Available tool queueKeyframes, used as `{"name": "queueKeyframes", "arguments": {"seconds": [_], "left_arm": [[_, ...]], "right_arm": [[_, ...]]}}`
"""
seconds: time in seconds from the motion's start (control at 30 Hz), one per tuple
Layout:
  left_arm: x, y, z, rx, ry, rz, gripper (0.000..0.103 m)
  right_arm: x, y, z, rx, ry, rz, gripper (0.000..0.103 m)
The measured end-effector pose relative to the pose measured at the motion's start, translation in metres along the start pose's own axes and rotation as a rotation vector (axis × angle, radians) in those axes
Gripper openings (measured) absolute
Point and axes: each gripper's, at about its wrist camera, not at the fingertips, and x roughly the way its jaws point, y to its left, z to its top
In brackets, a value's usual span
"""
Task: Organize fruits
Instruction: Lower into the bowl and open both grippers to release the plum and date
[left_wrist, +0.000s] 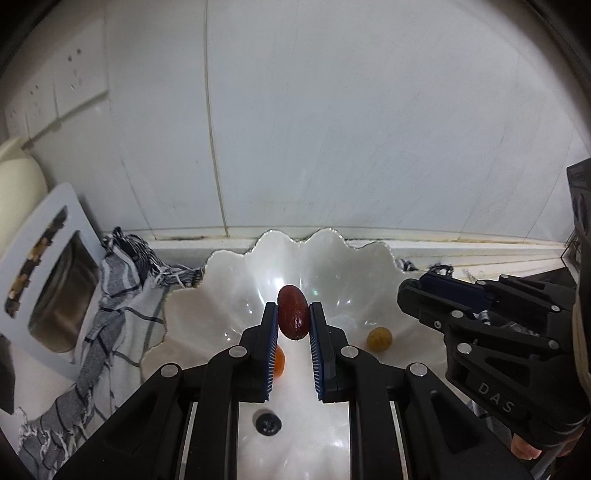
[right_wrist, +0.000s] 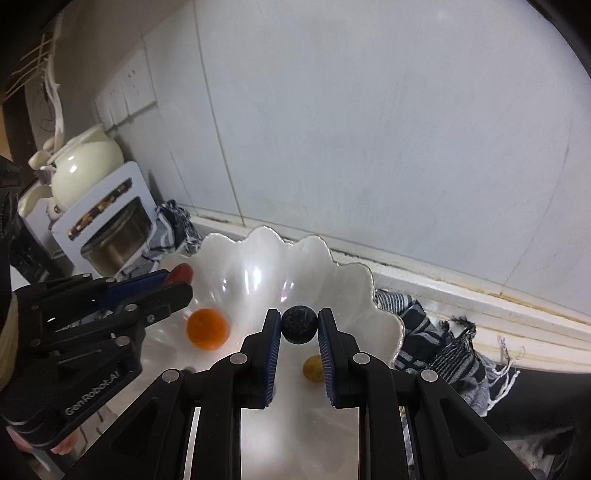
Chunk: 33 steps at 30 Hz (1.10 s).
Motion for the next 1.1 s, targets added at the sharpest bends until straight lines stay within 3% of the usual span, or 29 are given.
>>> {"name": "queueKeyframes", "arguments": {"seconds": [0.3,0.5,0.57,0.93,1.1], "left_arm": [[0.024,-0.004,0.002,0.012,0.054,0.015,0.020],[0.018,-0.004,0.001,0.015,0.046,0.033,0.038],[0.014,-0.004,0.000,0.015,0.038,0.044,0.043],[-0.033,-0.004,-0.012,0.023,-0.030,0.106,0.057],[-0.066,-0.002,-0.019,0.014,-0.086,0.113,0.061]], "right_arm": [[0.023,-0.012,0.000,0.024,0.068,-0.012,0.023],[0.028,-0.017,0.000,0.043,0.085,-0.021,0.027],[0.026,-0.018,-0.001,0.048,0.079,-0.026,0.033],[-0.014,-0.009,-0.011,0.032,0.003,-0.066,0.033],[-0.046,0.002,-0.019,0.025,-0.058,-0.086,0.042]]}}
